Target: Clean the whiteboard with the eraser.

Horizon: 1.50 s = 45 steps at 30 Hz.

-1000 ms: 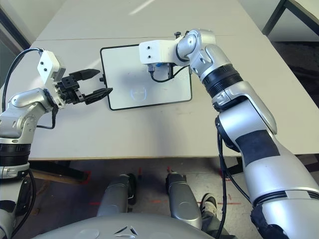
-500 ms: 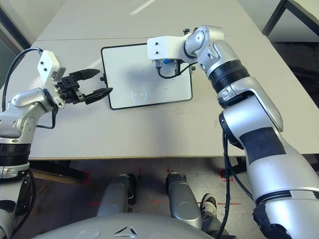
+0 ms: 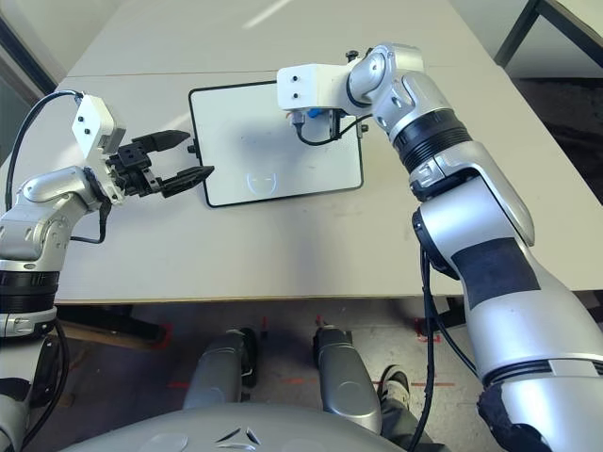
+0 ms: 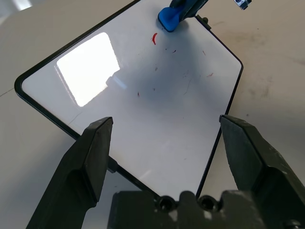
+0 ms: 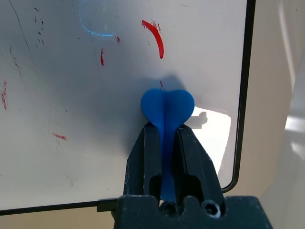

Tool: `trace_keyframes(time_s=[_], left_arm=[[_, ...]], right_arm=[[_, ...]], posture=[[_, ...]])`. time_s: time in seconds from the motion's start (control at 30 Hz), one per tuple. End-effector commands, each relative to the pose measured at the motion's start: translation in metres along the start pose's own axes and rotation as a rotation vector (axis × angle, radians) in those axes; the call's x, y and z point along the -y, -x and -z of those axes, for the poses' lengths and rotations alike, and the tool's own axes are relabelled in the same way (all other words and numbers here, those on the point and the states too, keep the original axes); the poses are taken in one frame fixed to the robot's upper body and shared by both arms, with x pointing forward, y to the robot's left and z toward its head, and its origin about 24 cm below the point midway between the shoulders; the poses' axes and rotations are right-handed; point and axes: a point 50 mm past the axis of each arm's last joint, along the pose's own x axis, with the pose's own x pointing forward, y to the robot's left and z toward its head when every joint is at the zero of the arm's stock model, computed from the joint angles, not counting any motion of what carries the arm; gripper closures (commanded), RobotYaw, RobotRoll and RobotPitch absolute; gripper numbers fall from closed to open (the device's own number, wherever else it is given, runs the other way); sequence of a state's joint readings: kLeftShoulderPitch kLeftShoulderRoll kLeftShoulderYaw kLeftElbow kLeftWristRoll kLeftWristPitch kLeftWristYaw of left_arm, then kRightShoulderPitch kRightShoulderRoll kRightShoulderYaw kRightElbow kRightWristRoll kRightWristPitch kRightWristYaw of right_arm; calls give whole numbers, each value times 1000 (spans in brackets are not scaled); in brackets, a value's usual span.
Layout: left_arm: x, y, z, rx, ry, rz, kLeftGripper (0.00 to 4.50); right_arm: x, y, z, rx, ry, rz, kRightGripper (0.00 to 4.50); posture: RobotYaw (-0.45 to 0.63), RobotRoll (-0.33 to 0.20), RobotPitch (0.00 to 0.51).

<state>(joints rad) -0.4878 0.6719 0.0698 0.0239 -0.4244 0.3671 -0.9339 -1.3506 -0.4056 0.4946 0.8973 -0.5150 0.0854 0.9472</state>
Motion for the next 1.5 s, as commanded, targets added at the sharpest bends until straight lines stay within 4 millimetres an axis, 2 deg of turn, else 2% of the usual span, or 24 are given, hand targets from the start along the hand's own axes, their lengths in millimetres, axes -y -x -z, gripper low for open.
trace_keyframes(time_s=[0.03, 1.03, 1.23, 1.5], left_arm=[[0, -1, 3, -15, 3, -3, 0], [3, 3, 6, -18, 11, -20, 0], [4, 2, 6, -15, 13, -17, 0], [4, -2, 7, -8, 13, -8, 0]], right_arm=[[0, -2, -4, -1, 8, 3, 4377], [-12, -20, -46, 85, 73, -58, 4377], [-8, -18, -35, 50, 62, -45, 4377], [-5, -12, -9, -23, 0, -60, 4377]], posture=[[-108, 0, 128], [-85, 0, 133], [-85, 0, 133], [-102, 0, 122]])
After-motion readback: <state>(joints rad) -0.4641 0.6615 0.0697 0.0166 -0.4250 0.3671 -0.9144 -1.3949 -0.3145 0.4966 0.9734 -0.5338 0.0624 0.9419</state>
